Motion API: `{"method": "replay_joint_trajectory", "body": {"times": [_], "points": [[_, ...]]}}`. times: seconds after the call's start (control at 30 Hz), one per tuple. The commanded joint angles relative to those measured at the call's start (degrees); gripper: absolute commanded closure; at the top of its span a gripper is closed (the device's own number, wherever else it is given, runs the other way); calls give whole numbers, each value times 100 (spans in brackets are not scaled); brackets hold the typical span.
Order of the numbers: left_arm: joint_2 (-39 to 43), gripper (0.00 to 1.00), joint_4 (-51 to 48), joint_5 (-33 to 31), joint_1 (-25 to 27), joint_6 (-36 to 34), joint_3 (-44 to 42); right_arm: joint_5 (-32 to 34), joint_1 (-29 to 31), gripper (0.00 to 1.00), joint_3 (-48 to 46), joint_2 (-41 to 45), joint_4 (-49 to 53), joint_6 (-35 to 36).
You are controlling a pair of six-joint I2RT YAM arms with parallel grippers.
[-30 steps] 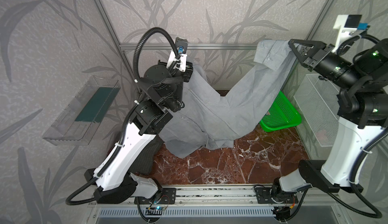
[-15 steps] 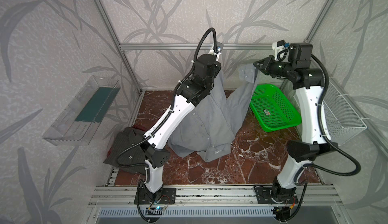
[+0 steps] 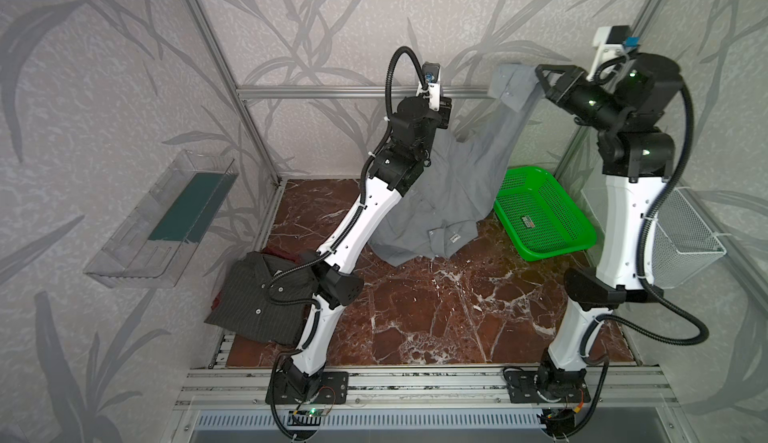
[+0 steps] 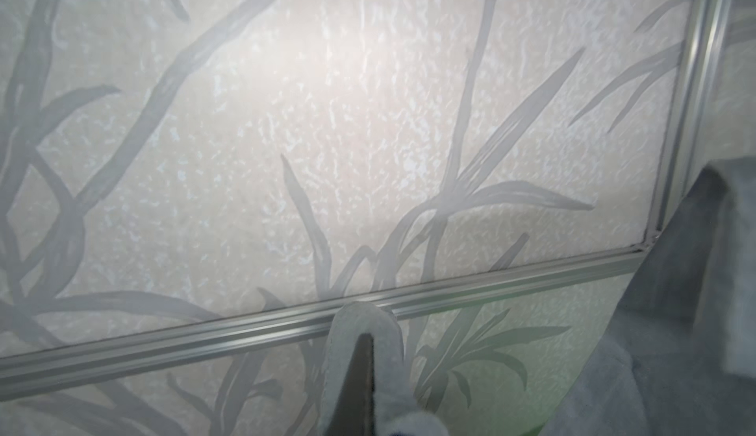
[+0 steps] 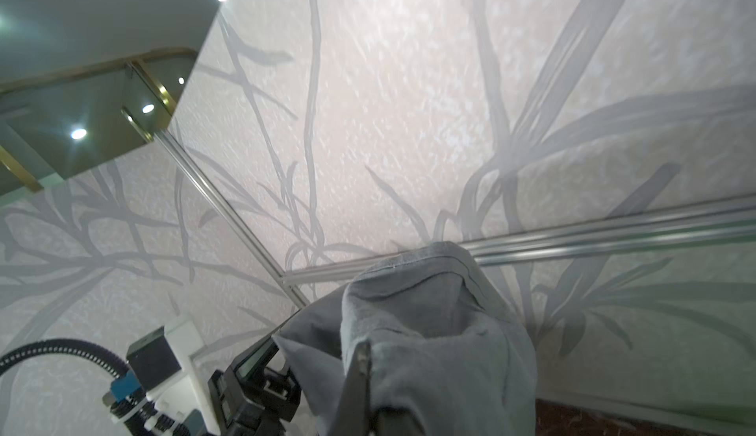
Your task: Fold and stack the long sleeve shirts
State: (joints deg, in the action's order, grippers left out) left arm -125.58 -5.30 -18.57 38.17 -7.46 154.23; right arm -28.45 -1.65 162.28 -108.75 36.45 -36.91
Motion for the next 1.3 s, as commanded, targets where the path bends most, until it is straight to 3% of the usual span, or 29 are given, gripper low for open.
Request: {"method": "replay_joint_trajectory", "body": {"times": [0.0, 0.1, 0.17, 0.27, 0.37, 0.47, 0.57, 0.67, 0.8, 0.97, 1.03, 1.13, 1.27], "points": [[891, 100, 1102, 450, 111, -117, -84, -71, -523, 100, 207, 733, -986, -432], [1695, 100, 1698, 406, 368, -976, -1201, -302, -936, 100, 106, 949, -976, -606], [2402, 100, 2297, 270, 533, -1544, -2406, -430, -1013, 100, 38, 1063, -898, -558], [3729, 100, 3494, -124, 543, -1739, -4710, -850, -971, 100, -319, 1427, -948, -655], [4843, 100, 4065, -516, 549, -1780, -6713, -650, -457, 100, -691, 1952, -166, 126], [5764, 100, 4412, -1178, 543, -1571, -8504, -188, 254, 100, -2067, 2979, 249, 1133], [6797, 100, 4551, -1936, 586, -1179, -10053, -112, 293, 100, -3883, 4227, 30, 1307], [7845, 100, 3929, -2615, 653, -378, -11205, -532, 288, 100, -5568, 5291, -360, 1026], [9050, 100, 2093, -3037, 746, 1135, -12061, -1224, 462, 100, -7533, 6548, -918, 607], [10336, 97, 309, -3498, 950, 2436, -12477, -1565, 847, 100, -8474, 7379, -515, 699], [10584, 92, -732, -3448, 985, 3134, -12396, -1586, 1028, 100, -8759, 7576, -128, 808], [10596, 92, -1691, -3414, 1025, 3902, -12355, -1748, 1053, 100, -9604, 7974, -75, 566], [10666, 89, -2331, -3560, 1078, 4273, -12146, -2082, 1242, 100, -10478, 8440, -55, 451]]}}
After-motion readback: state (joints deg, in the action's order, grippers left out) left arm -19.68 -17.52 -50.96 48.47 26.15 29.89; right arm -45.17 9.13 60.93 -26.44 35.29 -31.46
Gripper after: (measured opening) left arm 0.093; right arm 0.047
